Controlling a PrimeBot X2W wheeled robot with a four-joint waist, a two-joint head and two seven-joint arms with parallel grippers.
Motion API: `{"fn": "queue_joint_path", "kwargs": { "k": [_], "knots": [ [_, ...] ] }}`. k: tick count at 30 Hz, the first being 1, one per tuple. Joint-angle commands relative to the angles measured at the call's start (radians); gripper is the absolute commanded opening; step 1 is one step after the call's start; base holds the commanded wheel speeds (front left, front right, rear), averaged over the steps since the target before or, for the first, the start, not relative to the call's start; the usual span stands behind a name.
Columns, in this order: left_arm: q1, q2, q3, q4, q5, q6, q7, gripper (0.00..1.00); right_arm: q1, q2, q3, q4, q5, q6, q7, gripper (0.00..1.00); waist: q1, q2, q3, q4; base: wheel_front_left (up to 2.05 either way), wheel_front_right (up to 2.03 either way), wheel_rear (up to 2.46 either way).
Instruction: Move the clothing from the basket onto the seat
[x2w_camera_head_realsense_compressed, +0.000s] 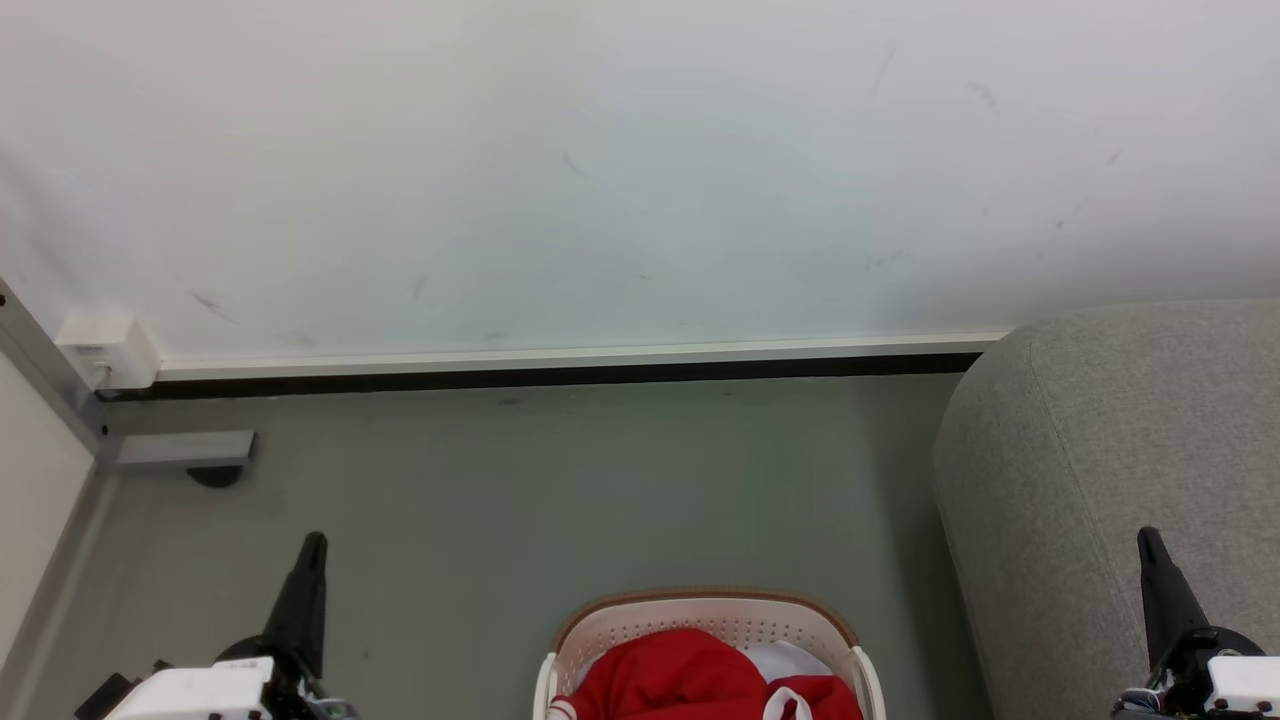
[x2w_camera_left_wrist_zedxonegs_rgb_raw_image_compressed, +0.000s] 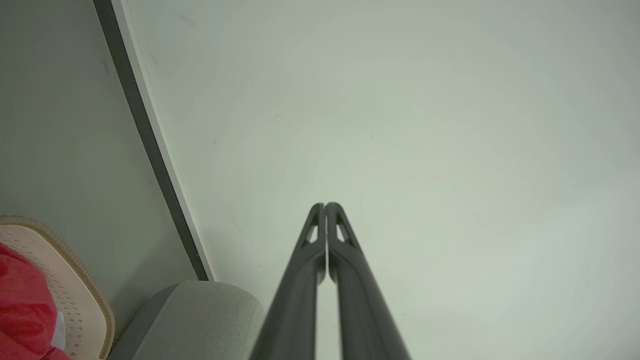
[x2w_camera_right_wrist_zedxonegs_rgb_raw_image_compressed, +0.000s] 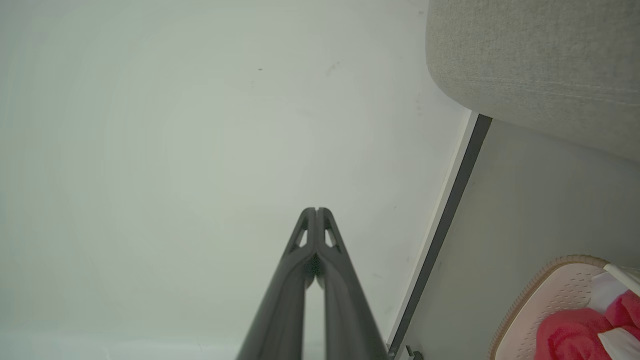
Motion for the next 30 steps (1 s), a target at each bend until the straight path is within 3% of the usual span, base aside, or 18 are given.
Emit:
{"fn": "queue_joint_path", "kwargs": {
  "k": [1, 26, 27, 30],
  "knots": [
    [-0.007, 0.008, 0.002, 0.001, -0.013, -0.005, 0.004, 0.0, -0.009, 0.0, -0.004, -0.001, -0.007, -0.002, 0.003, 0.0, -0.0001, -0.0001, 0.0, 0.0, 0.0, 0.0, 0.0],
    [-0.007, 0.008, 0.002, 0.001, -0.013, -0.005, 0.004, 0.0, -0.009, 0.0, -0.004, -0.001, -0.007, -0.002, 0.004, 0.0, -0.0001, -0.0001, 0.0, 0.0, 0.0, 0.0, 0.0],
    [0.0, 0.0, 0.0, 0.0, 0.0, 0.0, 0.0, 1.0, 0.0, 0.0, 0.0, 0.0, 0.0, 0.0, 0.0, 1.0, 0.0, -0.0001, 0.0, 0.0, 0.0, 0.0, 0.0],
    [0.018, -0.006, -0.002, 0.02, 0.001, 0.003, -0.002, 1.0, 0.017, 0.005, 0.003, 0.02, 0.0, 0.0, -0.001, 1.0, 0.0, -0.0001, 0.0, 0.0, 0.0, 0.0, 0.0]
  ]
}}
